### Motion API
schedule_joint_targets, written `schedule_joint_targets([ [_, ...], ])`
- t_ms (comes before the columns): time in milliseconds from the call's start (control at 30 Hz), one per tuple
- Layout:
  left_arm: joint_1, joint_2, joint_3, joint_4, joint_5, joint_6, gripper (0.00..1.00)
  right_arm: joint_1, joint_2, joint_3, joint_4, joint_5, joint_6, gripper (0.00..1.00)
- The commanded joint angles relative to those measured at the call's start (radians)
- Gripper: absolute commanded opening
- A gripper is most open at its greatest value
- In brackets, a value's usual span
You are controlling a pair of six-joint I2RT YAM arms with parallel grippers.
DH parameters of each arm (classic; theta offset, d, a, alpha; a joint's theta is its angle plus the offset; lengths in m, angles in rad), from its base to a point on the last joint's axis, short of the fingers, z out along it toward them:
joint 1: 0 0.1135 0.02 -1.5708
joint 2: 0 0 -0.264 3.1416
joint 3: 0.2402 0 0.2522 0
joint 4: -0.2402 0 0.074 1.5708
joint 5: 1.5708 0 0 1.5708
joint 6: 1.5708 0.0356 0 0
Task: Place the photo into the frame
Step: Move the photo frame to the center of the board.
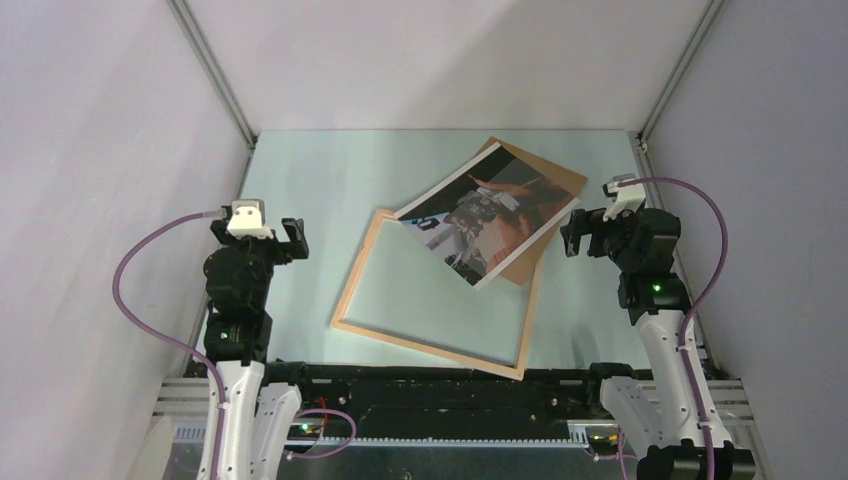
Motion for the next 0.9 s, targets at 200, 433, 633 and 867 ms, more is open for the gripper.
schedule_joint_targets([
  [200, 0.005, -0.013, 0.048, 0.007, 0.025, 0.016, 0.98, 0.006, -0.015, 0.033, 0.007, -0.029, -0.018, 1.00],
  [433, 0.006, -0.018, 0.051, 0.000, 0.034, 0.016, 0.98, 0.006, -0.015, 0.033, 0.006, -0.035, -0.018, 1.00],
  [633, 0.005, -0.025, 0.064, -0.014, 0.036, 0.019, 0.98, 0.006, -0.030, 0.033, 0.006, -0.032, -0.018, 1.00],
  [867, 0.006, -0.035, 0.096, -0.047, 0.030, 0.027, 0.98, 0.005, -0.049, 0.035, 0.003, -0.048, -0.009, 1.00],
])
